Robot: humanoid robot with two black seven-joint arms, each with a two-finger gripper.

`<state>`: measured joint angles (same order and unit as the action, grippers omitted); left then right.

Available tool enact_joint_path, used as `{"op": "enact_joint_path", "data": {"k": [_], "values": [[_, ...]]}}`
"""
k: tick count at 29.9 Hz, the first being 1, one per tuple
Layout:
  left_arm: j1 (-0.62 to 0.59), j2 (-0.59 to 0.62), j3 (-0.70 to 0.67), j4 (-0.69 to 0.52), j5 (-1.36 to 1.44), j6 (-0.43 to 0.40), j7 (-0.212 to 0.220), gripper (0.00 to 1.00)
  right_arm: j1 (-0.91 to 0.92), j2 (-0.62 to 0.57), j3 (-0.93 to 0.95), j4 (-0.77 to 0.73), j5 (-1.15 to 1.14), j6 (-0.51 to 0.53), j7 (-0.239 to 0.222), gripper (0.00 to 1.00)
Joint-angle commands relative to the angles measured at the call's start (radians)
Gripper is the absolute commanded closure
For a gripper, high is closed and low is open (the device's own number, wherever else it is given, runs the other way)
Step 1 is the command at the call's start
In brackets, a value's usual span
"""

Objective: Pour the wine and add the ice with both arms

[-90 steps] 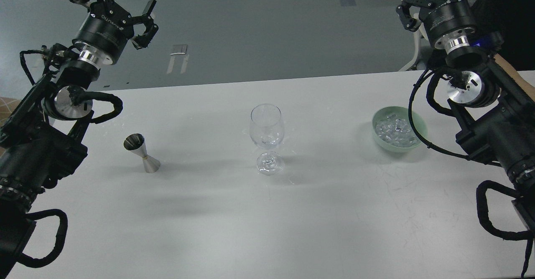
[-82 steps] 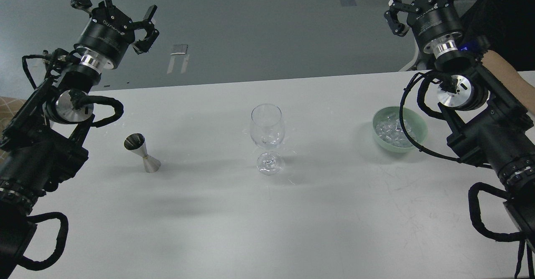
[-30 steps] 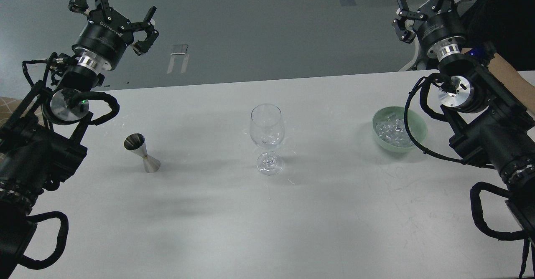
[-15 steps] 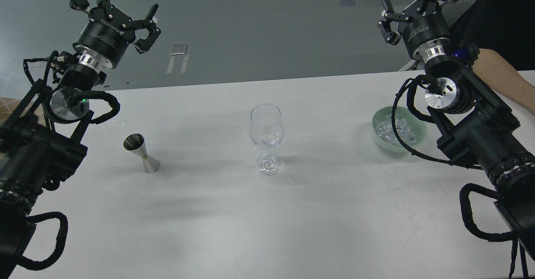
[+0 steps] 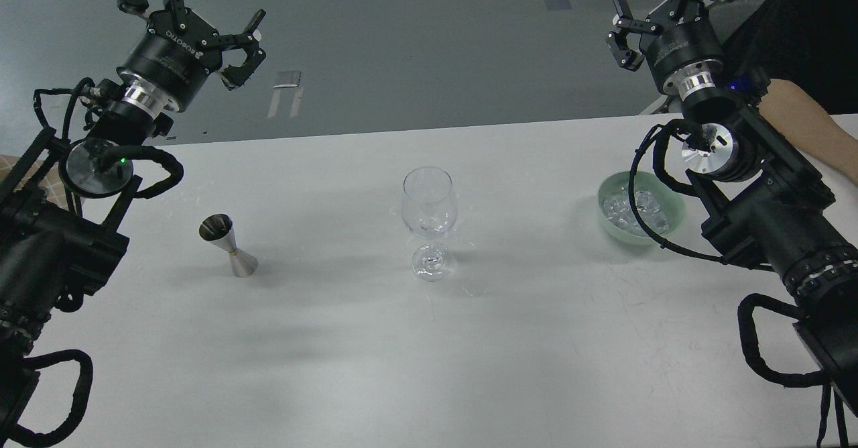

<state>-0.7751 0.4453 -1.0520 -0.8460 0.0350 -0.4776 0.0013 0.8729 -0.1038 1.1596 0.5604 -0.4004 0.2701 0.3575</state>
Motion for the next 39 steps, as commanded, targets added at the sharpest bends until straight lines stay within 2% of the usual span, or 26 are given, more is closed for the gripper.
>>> {"op": "enact_joint_path", "data": {"k": [1,9,12,18,22,24,25,28,31,35,39], "values": [[0.002,0.012,-0.002,-0.002,-0.013,-0.007,0.000,0.02,0.000,0.001,0.000,-0.001,0.000,0.000,0.000,0.00],[0.010,0.036,0.000,-0.024,-0.102,0.014,0.005,0.01,0.001,-0.004,0.000,-0.001,0.000,-0.002,0.000,0.00],[0.045,0.087,-0.002,-0.122,-0.148,0.094,0.006,0.01,-0.003,-0.005,0.000,0.001,0.000,-0.002,0.000,0.00],[0.126,0.168,-0.011,-0.266,-0.231,0.148,0.020,0.02,-0.003,-0.004,0.000,0.001,0.000,-0.005,0.000,0.00],[0.229,0.204,-0.078,-0.336,-0.242,0.162,0.020,0.02,-0.005,-0.002,0.000,0.001,0.000,-0.006,0.000,0.00],[0.281,0.208,-0.111,-0.393,-0.245,0.214,0.028,0.01,-0.005,-0.002,0.000,0.001,0.000,-0.006,-0.002,0.00],[0.319,0.211,-0.140,-0.439,-0.256,0.278,0.043,0.01,-0.005,-0.002,0.000,0.001,0.000,-0.006,-0.002,0.00],[0.393,0.198,-0.231,-0.513,-0.297,0.400,0.097,0.00,-0.006,-0.002,0.000,0.001,0.000,-0.006,-0.002,0.00],[0.495,0.179,-0.327,-0.597,-0.307,0.467,0.111,0.00,-0.005,-0.005,0.000,0.001,0.000,-0.006,-0.002,0.00],[0.631,0.174,-0.414,-0.688,-0.311,0.471,0.114,0.00,-0.006,-0.005,0.000,0.001,0.000,-0.008,-0.002,0.00],[0.830,0.124,-0.535,-0.795,-0.325,0.471,0.126,0.00,-0.006,-0.005,0.000,0.001,0.000,-0.008,-0.002,0.00]]}}
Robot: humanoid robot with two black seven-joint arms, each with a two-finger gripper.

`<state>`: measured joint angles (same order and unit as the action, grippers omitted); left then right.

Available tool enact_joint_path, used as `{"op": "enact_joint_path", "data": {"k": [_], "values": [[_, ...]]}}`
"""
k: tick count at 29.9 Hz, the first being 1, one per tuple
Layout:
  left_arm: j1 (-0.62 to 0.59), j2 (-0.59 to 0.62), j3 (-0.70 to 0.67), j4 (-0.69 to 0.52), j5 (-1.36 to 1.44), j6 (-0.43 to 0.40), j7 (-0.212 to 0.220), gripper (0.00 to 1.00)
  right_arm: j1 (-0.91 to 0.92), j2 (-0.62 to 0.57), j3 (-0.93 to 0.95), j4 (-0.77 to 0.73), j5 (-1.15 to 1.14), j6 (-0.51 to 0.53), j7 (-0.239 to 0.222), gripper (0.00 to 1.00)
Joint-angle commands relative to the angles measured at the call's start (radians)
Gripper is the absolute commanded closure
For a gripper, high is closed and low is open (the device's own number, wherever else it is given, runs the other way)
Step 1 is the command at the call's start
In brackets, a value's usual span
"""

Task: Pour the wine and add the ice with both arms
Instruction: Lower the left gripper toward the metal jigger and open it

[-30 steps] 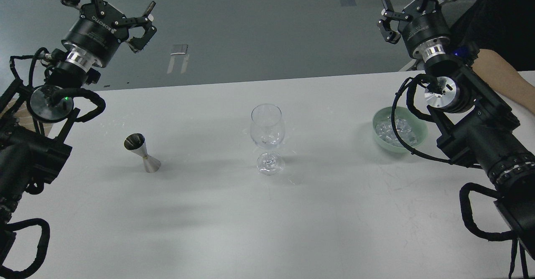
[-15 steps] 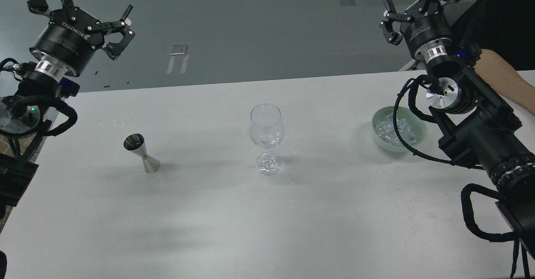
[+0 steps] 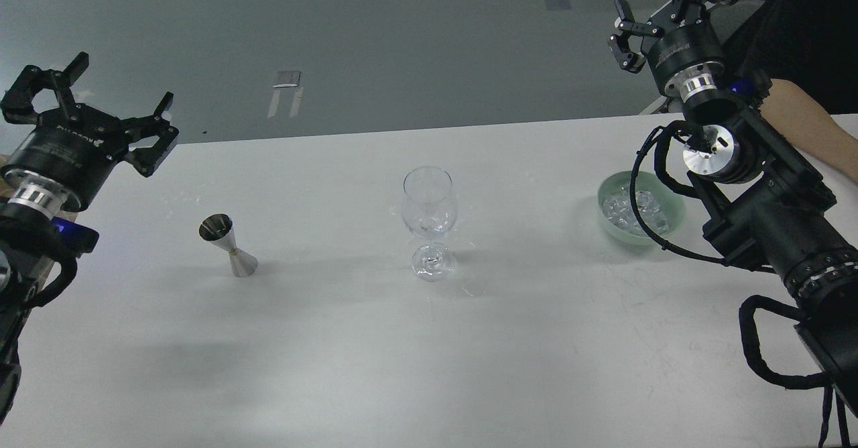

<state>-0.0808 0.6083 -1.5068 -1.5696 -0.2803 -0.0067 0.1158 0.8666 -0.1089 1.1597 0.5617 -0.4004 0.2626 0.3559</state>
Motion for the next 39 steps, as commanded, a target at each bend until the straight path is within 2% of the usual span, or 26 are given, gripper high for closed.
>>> {"op": "enact_joint_path", "data": {"k": [1,6,16,23,32,36,39], "values": [[0.159,-0.050,-0.096,-0.082,-0.008,0.001,0.015,0.00,0.000,0.000,0.000,0.000,0.000,0.000,0.000,0.00],[0.301,-0.110,-0.151,-0.132,-0.008,-0.002,0.027,0.01,0.000,0.003,-0.002,0.000,0.000,-0.002,0.000,0.00],[0.398,-0.142,-0.130,-0.133,0.003,-0.021,0.035,0.02,-0.001,0.005,-0.002,0.000,0.000,-0.002,0.000,0.00],[0.450,-0.231,-0.128,-0.125,0.048,-0.052,0.071,0.02,-0.001,0.005,-0.002,0.000,0.000,-0.002,-0.003,0.00],[0.440,-0.355,-0.127,-0.069,0.134,-0.052,0.096,0.01,0.000,0.000,-0.034,0.000,0.000,-0.003,-0.005,0.00],[0.403,-0.367,-0.090,-0.032,0.153,-0.056,0.096,0.01,0.000,0.000,-0.035,0.000,0.000,-0.003,-0.005,0.00],[0.374,-0.367,-0.070,0.031,0.154,-0.094,0.097,0.01,0.000,-0.002,-0.035,0.000,0.000,-0.003,-0.005,0.00]]}}
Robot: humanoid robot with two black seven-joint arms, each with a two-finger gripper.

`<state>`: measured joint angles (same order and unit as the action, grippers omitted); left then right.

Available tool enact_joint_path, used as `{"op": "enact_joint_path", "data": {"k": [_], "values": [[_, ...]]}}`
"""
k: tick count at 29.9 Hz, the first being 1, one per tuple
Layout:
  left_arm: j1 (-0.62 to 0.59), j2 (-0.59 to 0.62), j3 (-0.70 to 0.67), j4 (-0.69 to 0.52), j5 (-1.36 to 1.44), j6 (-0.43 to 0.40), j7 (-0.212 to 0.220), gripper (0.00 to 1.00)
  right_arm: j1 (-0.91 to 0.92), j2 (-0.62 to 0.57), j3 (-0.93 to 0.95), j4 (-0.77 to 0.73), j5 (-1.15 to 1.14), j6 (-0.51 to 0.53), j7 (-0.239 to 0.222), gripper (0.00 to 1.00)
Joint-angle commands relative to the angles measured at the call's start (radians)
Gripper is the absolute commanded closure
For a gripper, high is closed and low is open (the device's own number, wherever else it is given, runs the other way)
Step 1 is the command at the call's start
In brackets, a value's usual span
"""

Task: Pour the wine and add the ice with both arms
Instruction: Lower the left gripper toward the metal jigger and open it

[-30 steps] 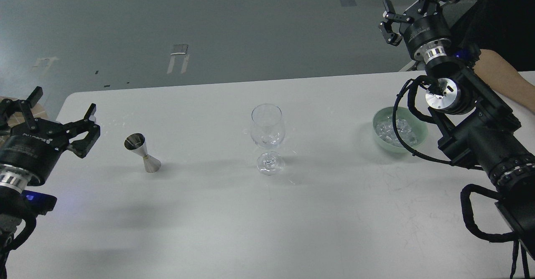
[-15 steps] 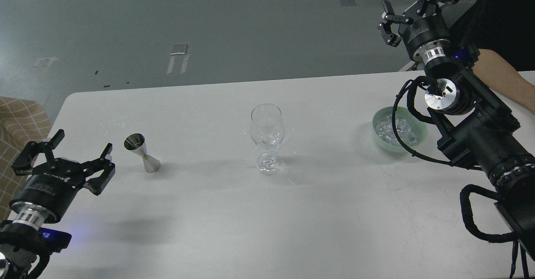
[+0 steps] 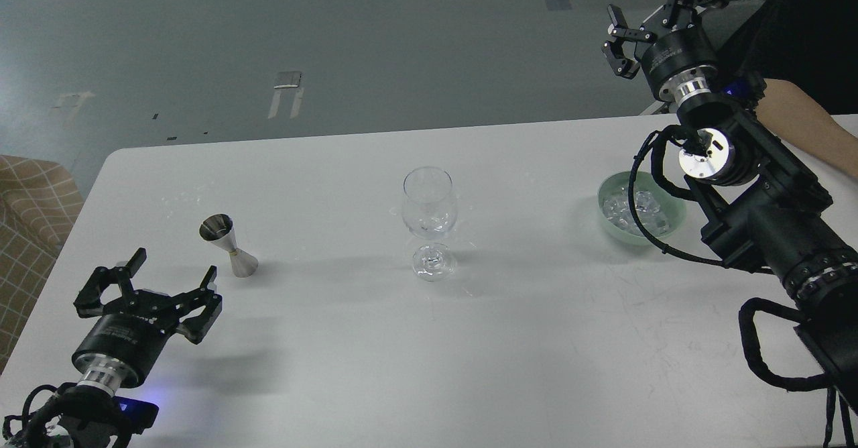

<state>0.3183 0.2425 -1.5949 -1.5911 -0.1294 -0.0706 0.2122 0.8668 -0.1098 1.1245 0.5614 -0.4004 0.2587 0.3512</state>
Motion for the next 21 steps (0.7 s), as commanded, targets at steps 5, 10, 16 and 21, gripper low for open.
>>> {"op": "enact_joint_path", "data": {"k": [5,10,16,21], "values": [[-0.073,-0.005,0.047,0.149,0.014,-0.115,-0.001,0.01,-0.002,-0.004,0.000,0.000,0.000,-0.001,0.000,0.00],[-0.117,-0.035,0.050,0.233,0.069,-0.124,-0.011,0.01,-0.002,-0.004,0.000,0.000,0.000,-0.001,0.000,0.00],[-0.140,-0.058,0.052,0.286,0.089,-0.149,-0.016,0.01,-0.002,-0.002,0.000,0.000,0.000,-0.003,0.000,0.00],[-0.171,-0.066,0.052,0.309,0.088,-0.169,-0.013,0.01,-0.002,-0.002,-0.002,0.000,0.000,-0.003,0.000,0.00]]}}
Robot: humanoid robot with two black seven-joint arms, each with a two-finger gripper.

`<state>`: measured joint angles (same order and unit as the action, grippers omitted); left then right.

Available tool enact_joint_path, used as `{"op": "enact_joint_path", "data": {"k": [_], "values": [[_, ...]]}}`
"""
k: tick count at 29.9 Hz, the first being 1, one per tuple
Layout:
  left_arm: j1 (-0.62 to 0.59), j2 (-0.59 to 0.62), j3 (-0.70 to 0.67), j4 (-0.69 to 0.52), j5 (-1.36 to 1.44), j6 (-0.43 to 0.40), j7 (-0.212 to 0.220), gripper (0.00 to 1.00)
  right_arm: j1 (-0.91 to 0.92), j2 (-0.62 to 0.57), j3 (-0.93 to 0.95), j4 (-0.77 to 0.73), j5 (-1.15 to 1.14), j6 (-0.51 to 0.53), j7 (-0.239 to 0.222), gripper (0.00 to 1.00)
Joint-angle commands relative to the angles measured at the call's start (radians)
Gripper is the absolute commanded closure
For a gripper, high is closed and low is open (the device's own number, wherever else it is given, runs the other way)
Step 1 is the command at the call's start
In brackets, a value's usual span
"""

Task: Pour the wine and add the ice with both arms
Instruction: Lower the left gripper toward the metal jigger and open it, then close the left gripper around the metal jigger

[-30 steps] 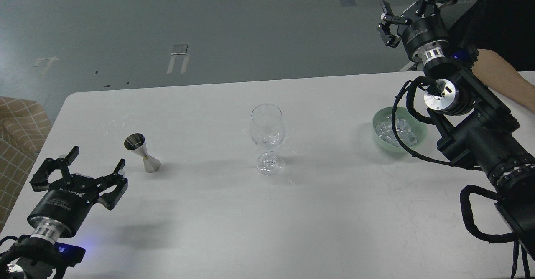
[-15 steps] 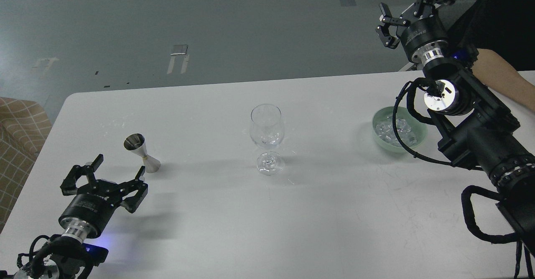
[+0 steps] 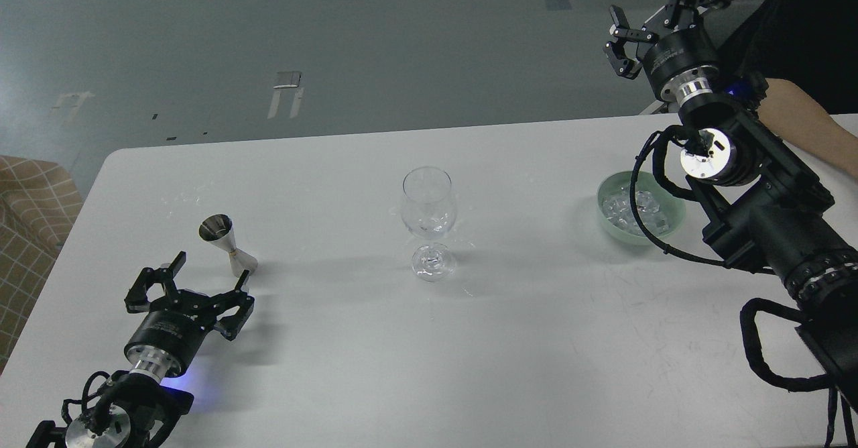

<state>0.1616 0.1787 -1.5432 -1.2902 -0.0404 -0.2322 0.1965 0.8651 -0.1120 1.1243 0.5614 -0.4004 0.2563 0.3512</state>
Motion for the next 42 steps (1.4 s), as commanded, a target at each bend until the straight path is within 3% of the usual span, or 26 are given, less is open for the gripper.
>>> {"op": "enact_joint_path", "data": {"k": [1,20,31,34,37,42], "values": [[-0.022,-0.002,0.000,0.008,0.000,-0.007,0.009,0.01,0.000,0.000,-0.001,0.000,0.000,0.000,0.000,0.00],[-0.152,-0.005,0.046,0.143,0.013,-0.009,0.000,0.01,0.000,-0.002,-0.001,-0.002,-0.002,0.000,0.000,0.00],[-0.178,0.004,0.078,0.152,0.020,0.002,0.009,0.04,0.000,-0.002,-0.001,-0.002,-0.002,0.000,0.000,0.00],[-0.180,0.004,0.080,0.152,0.020,0.008,0.011,0.12,0.000,-0.003,-0.001,-0.002,-0.002,0.000,0.000,0.00],[-0.181,0.005,0.080,0.152,0.022,0.014,0.003,0.28,0.000,-0.006,0.000,0.000,-0.002,0.000,0.000,0.00],[-0.186,0.007,0.080,0.160,0.023,0.014,0.000,0.30,0.000,-0.008,-0.001,0.000,-0.002,0.000,0.000,0.00]]}}
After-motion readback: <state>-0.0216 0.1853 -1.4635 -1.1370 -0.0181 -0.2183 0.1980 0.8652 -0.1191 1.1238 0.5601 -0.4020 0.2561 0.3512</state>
